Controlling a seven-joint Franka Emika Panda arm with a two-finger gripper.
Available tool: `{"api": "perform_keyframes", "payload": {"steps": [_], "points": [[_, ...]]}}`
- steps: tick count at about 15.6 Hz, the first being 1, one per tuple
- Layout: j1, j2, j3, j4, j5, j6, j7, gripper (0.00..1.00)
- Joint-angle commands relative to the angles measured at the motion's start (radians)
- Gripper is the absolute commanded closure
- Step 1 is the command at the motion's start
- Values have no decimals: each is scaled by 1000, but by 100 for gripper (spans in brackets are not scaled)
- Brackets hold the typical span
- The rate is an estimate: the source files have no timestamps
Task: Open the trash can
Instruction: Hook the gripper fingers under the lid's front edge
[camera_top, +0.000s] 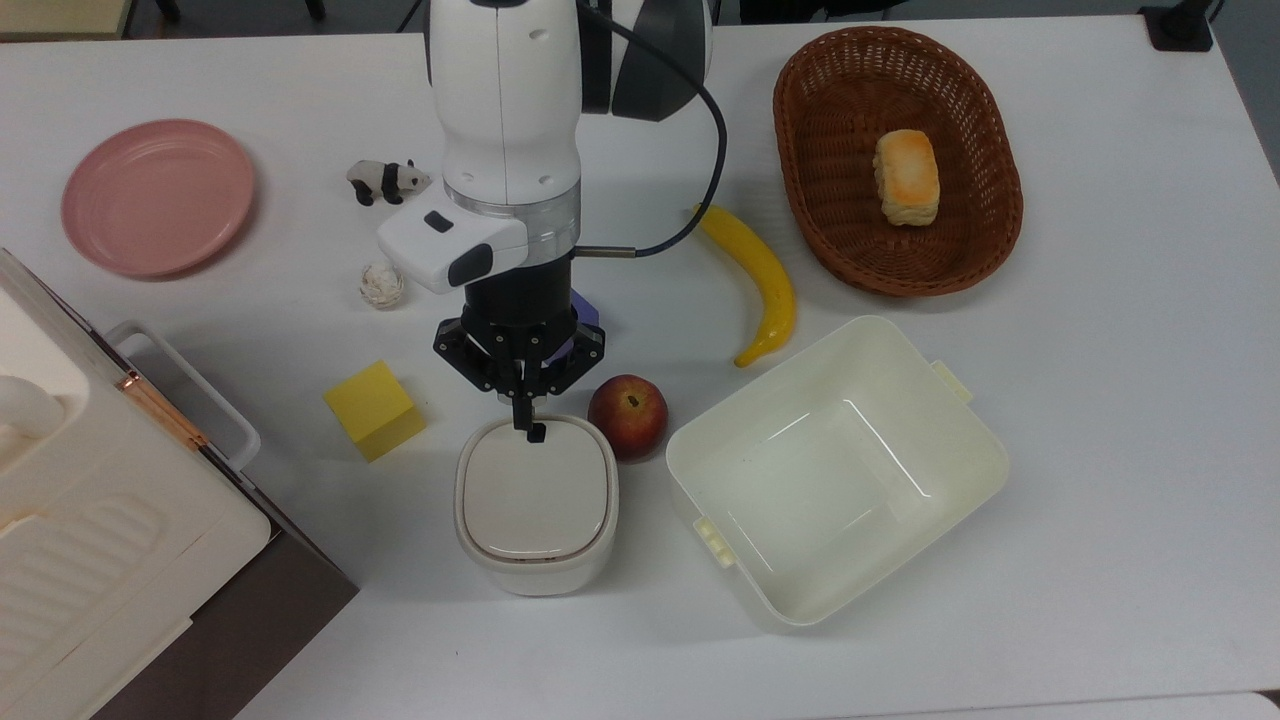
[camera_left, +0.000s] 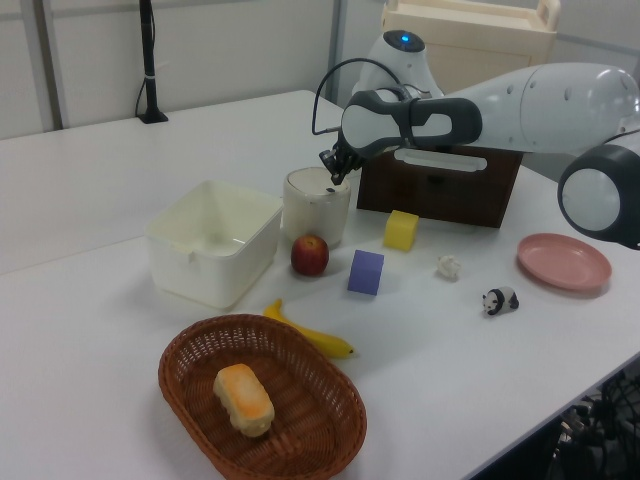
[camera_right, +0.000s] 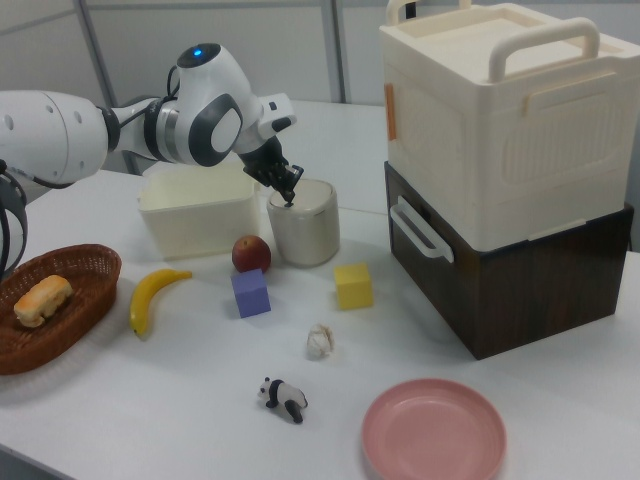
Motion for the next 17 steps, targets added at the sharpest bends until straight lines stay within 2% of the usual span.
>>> {"api": "perform_keyframes", "payload": {"steps": [1,17], "points": [[6,20,-1,13,-7,40,-14,100],[8,40,0,13,-13,42,-16,100]]}}
